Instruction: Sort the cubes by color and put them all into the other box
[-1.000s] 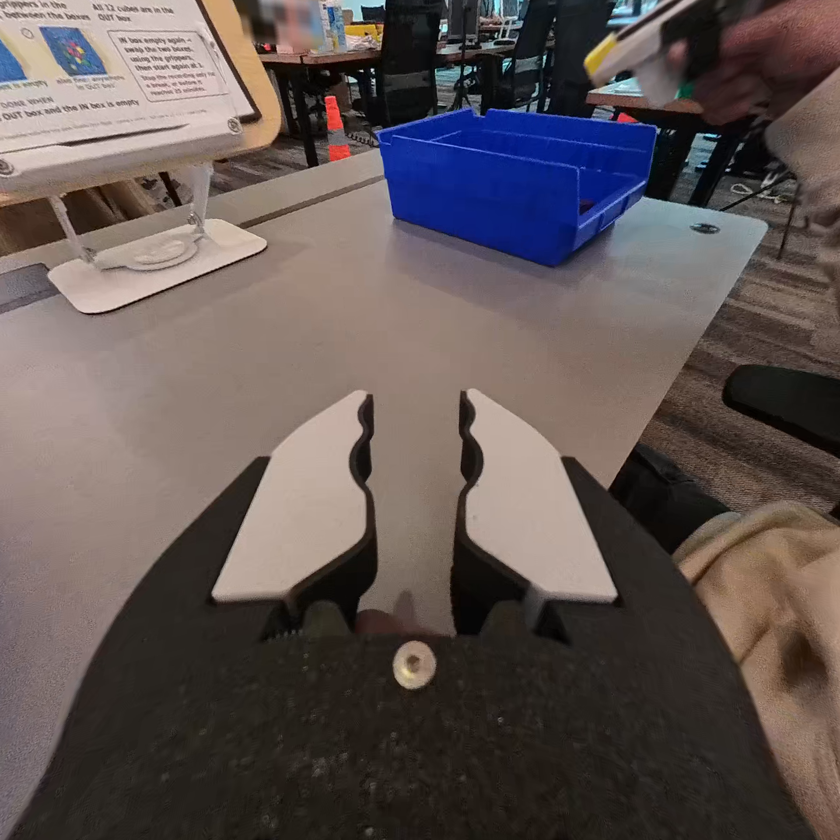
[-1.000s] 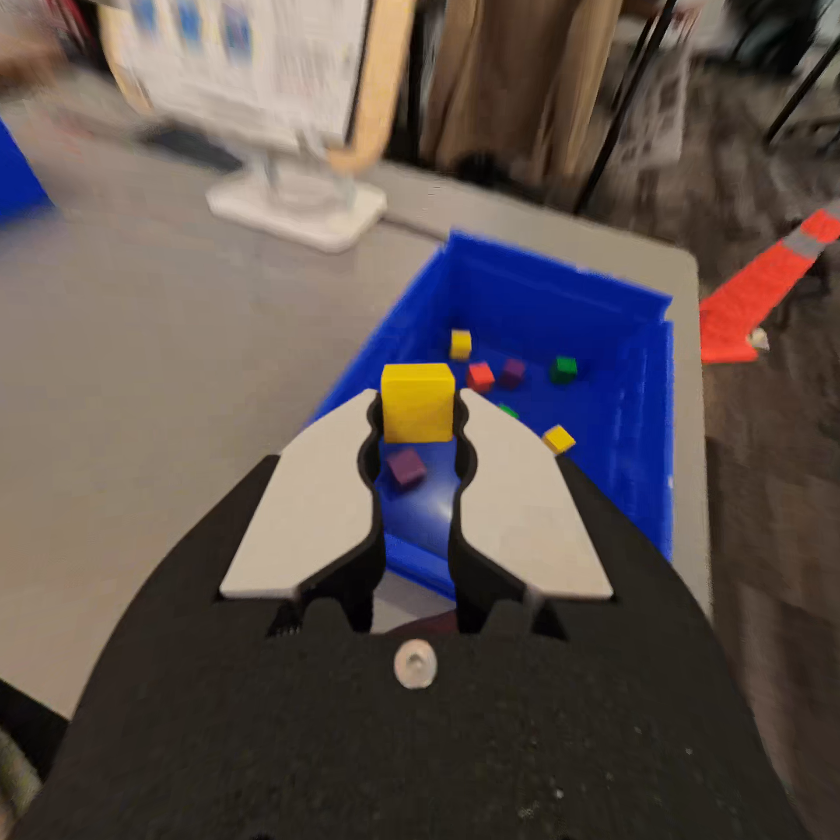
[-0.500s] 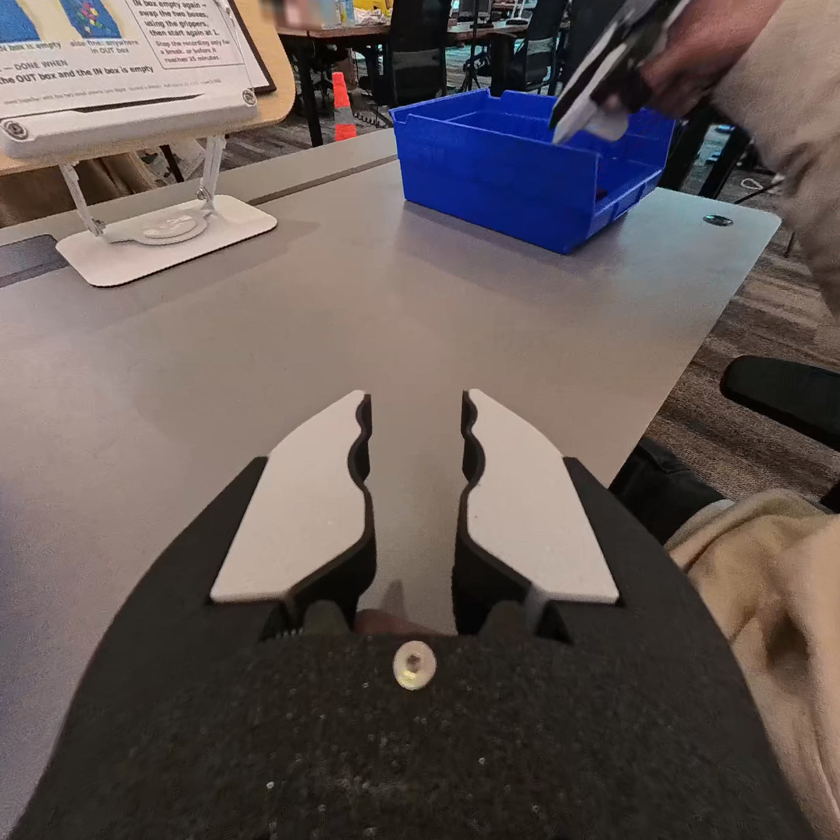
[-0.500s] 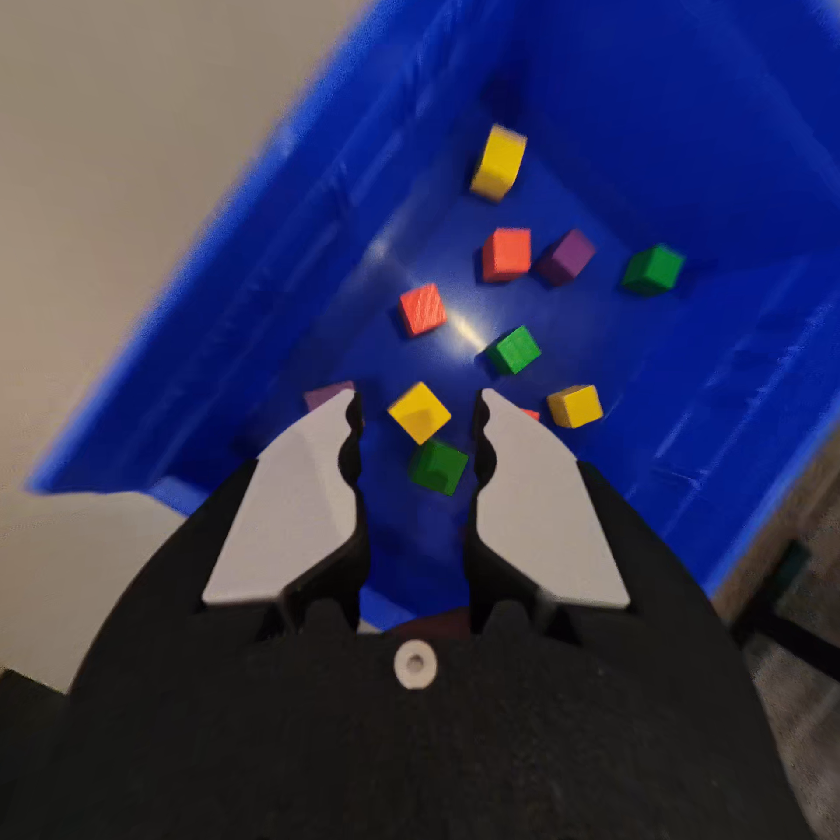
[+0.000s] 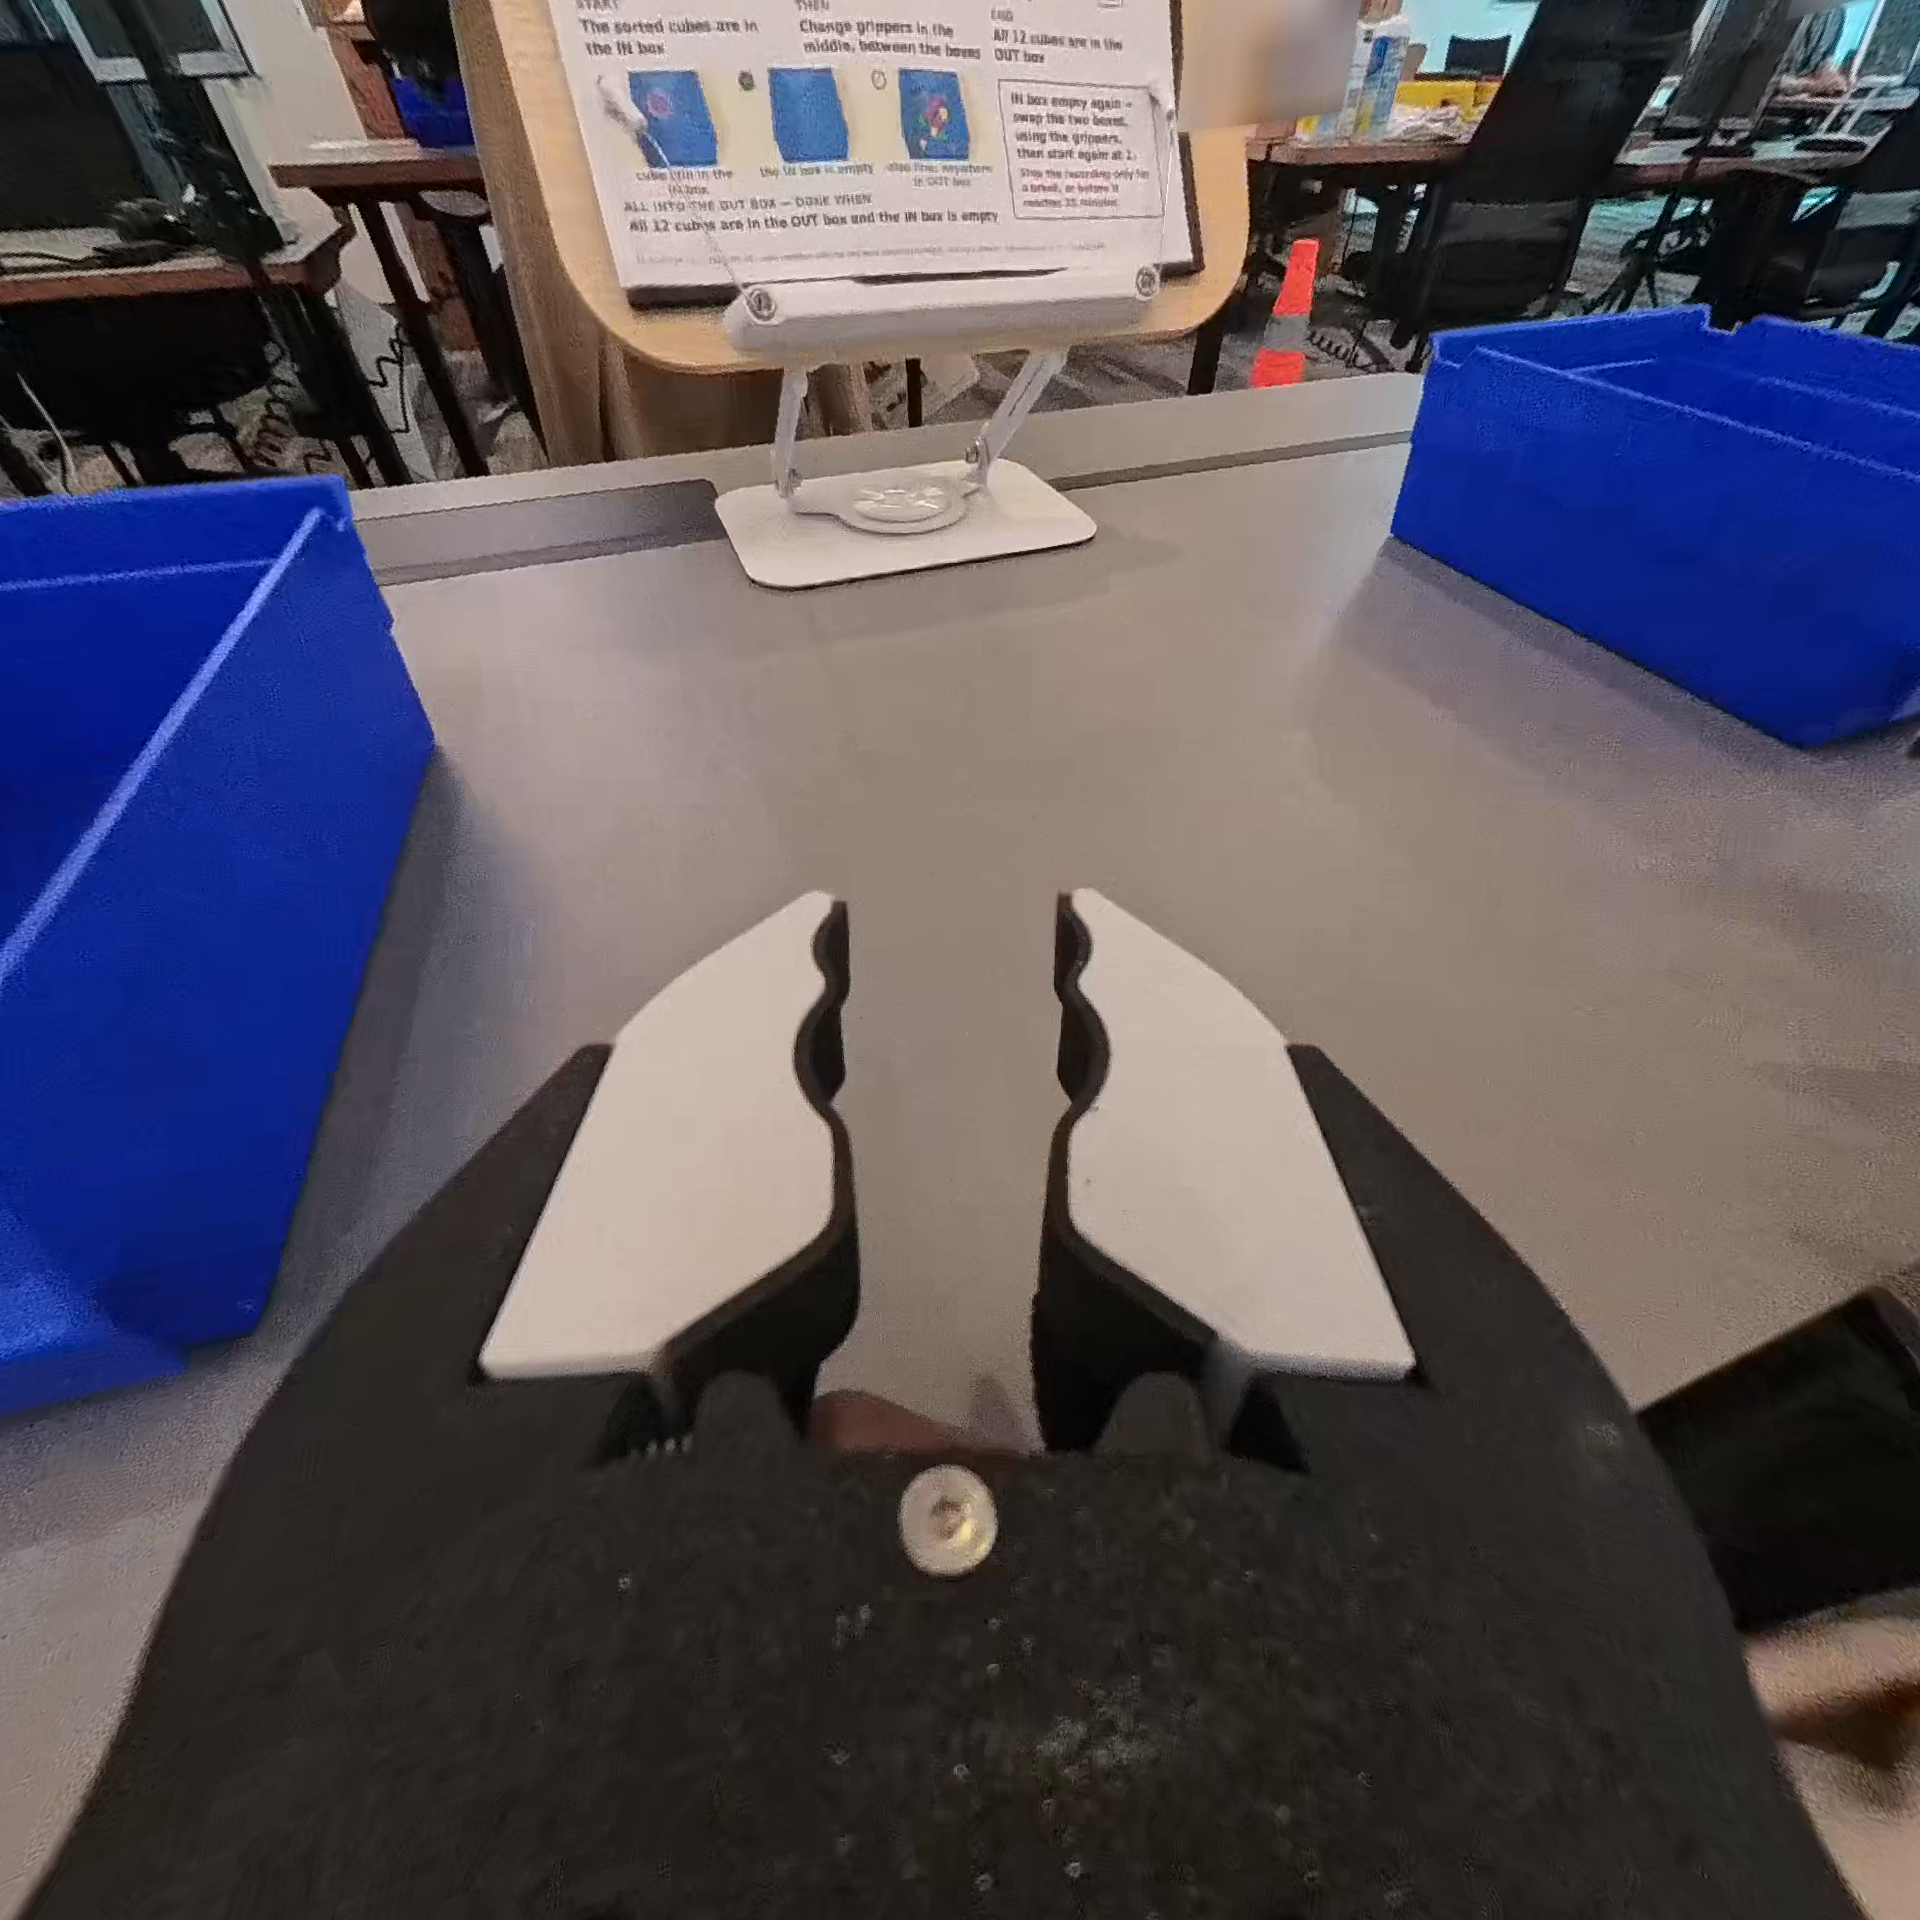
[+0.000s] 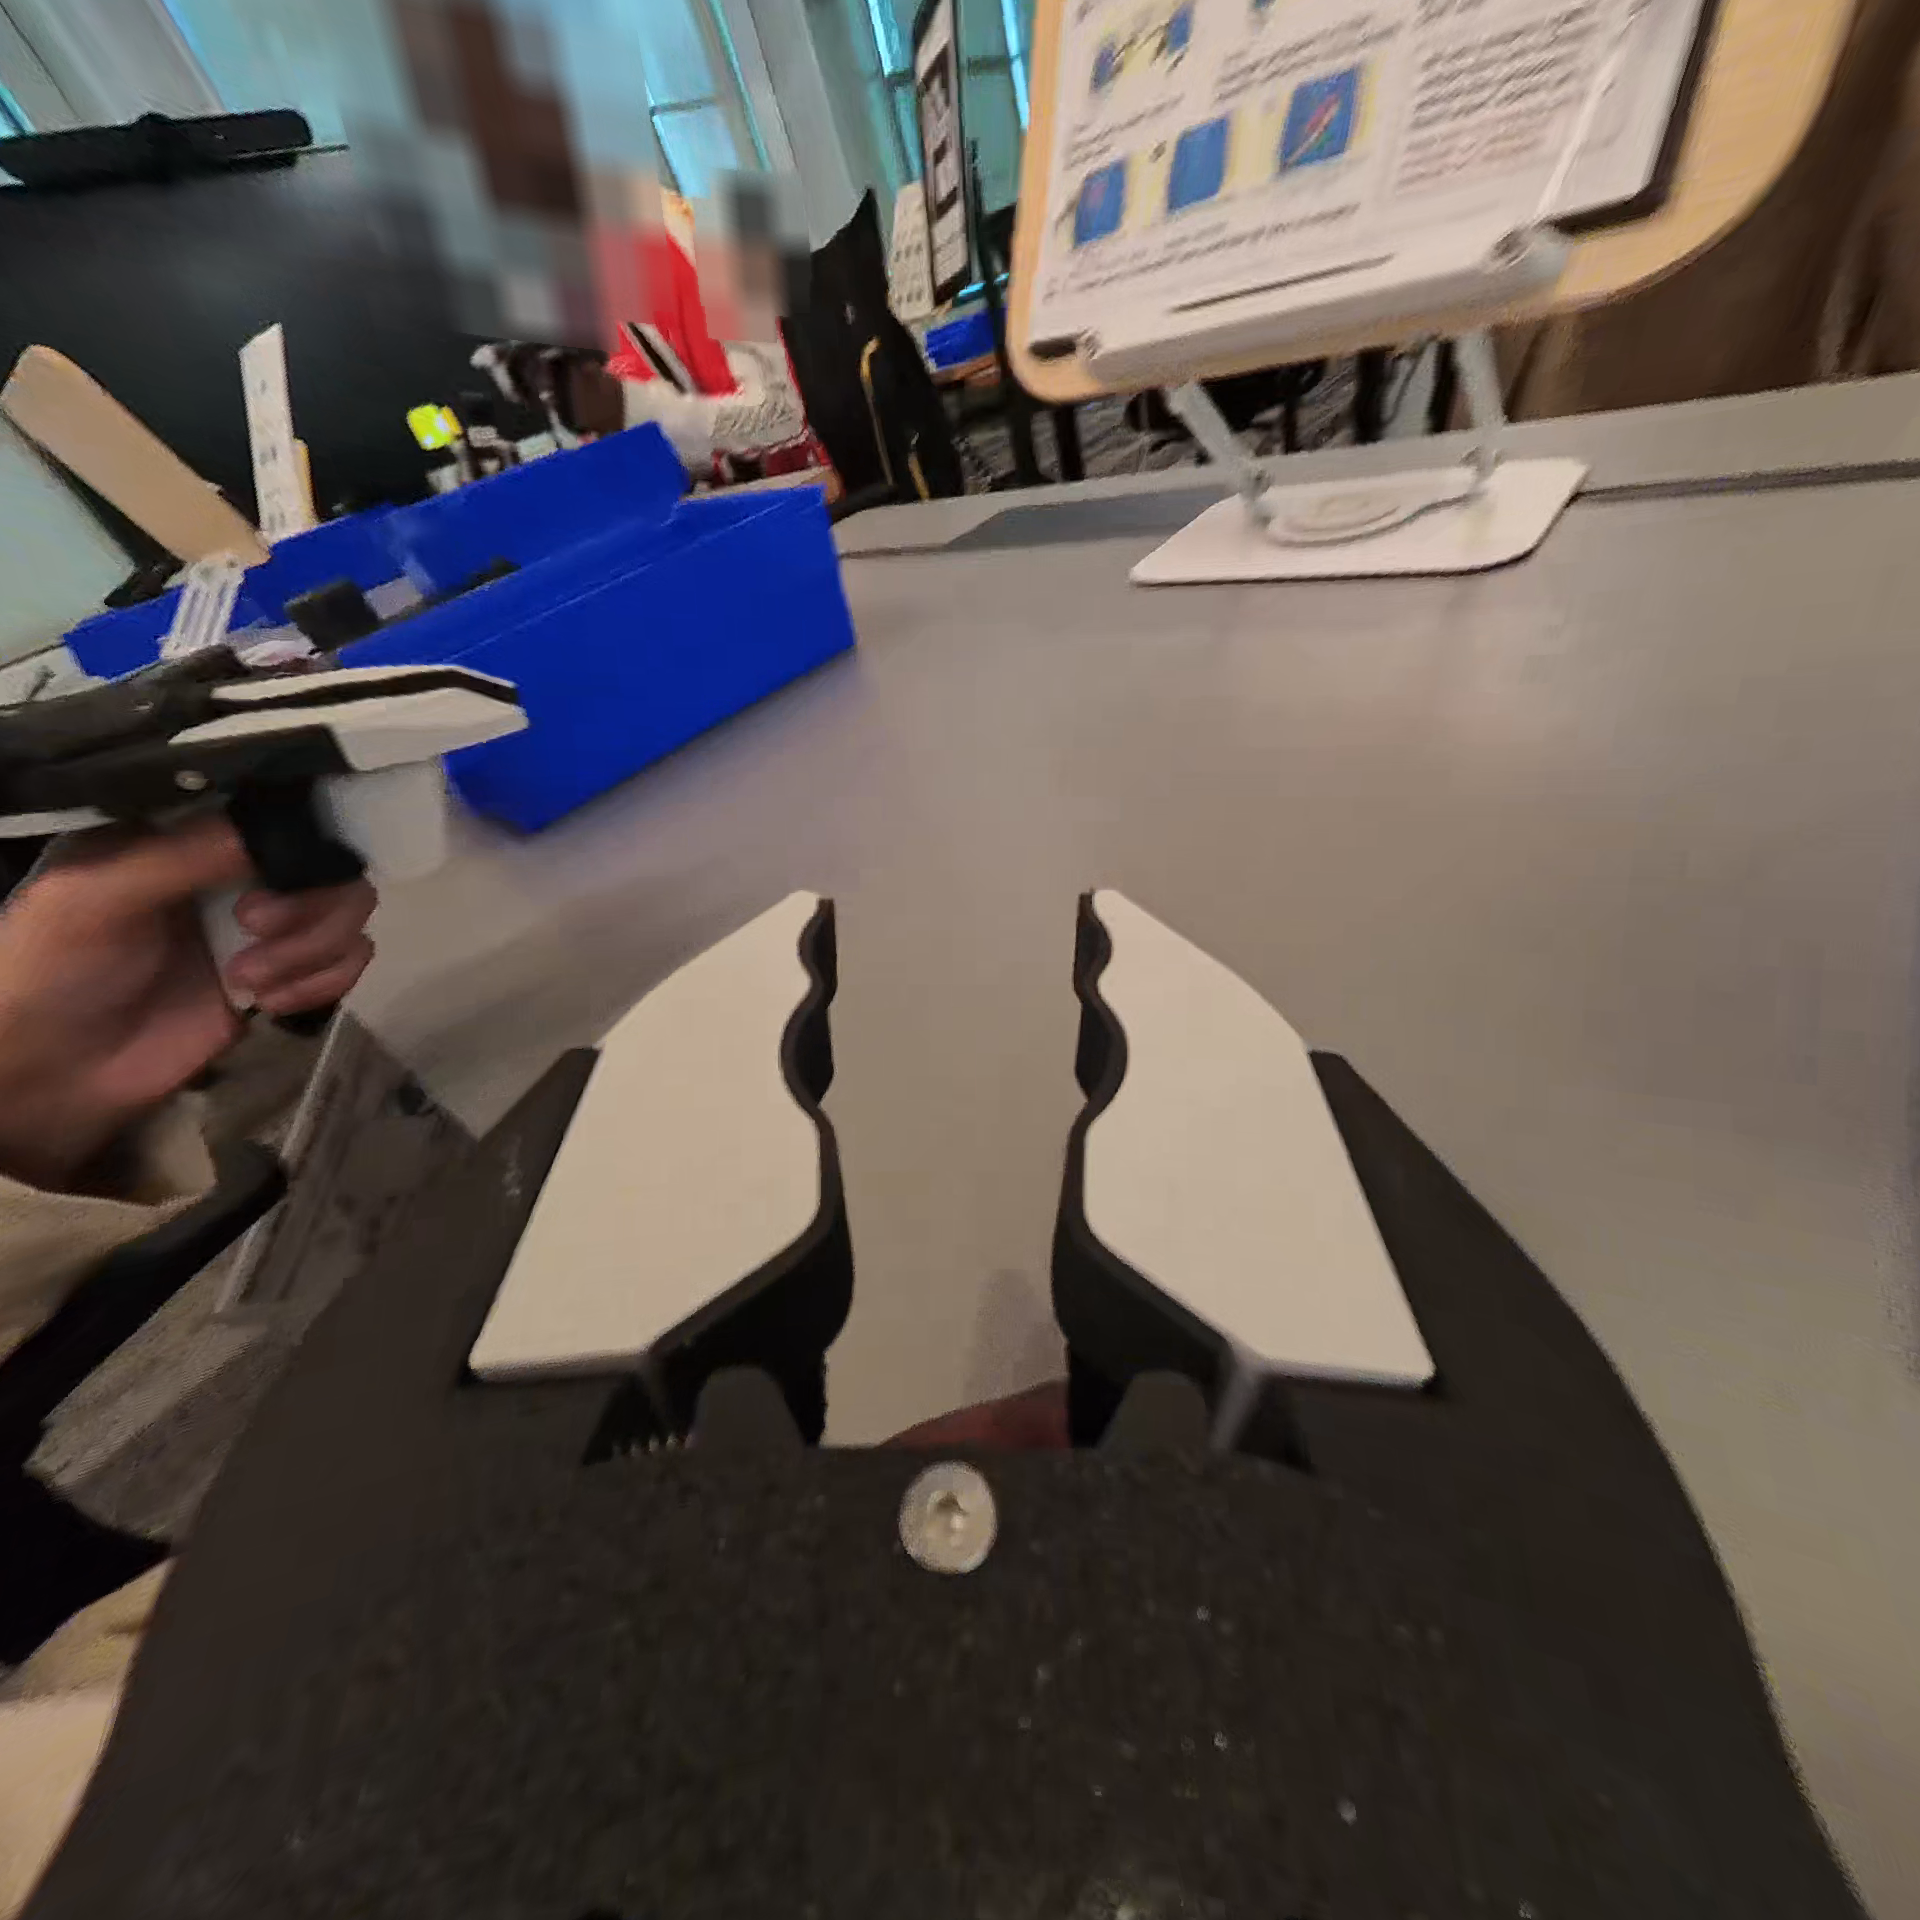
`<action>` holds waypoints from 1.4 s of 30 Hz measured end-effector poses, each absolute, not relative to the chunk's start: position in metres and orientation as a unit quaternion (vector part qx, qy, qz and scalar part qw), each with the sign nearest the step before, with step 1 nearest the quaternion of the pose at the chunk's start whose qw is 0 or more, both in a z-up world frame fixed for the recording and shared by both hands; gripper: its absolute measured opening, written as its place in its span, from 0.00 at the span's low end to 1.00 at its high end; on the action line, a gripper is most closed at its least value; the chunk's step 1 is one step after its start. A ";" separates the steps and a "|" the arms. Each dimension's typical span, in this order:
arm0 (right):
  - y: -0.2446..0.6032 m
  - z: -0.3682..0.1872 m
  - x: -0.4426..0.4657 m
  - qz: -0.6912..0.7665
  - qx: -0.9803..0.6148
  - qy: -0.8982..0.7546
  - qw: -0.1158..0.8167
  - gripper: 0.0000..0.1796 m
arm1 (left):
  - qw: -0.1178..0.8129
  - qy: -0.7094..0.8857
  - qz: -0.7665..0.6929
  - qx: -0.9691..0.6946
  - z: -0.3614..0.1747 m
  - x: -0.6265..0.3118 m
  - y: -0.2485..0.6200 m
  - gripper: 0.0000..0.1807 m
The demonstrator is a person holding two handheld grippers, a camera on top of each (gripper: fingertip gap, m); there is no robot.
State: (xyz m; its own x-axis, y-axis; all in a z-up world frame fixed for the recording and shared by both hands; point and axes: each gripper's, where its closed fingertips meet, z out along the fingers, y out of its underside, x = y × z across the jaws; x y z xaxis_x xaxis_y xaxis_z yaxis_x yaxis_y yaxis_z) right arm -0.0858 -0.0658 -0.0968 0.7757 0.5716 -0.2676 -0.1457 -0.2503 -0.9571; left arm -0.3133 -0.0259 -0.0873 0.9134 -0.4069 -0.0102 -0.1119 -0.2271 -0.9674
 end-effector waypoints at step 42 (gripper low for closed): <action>0.014 -0.087 0.039 0.161 -0.761 0.035 0.627 0.33 | 0.527 0.261 -0.170 -0.790 -0.118 -0.225 -0.046 0.22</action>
State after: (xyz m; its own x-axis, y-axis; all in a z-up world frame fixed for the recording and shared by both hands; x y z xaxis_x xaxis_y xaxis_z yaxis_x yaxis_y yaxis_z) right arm 0.0394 0.0137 -0.0866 0.9454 0.1498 -0.2893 -0.2553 -0.2113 -0.9435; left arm -0.2246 -0.0460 -0.1183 0.8062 -0.5917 -0.0064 -0.2330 -0.3076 -0.9226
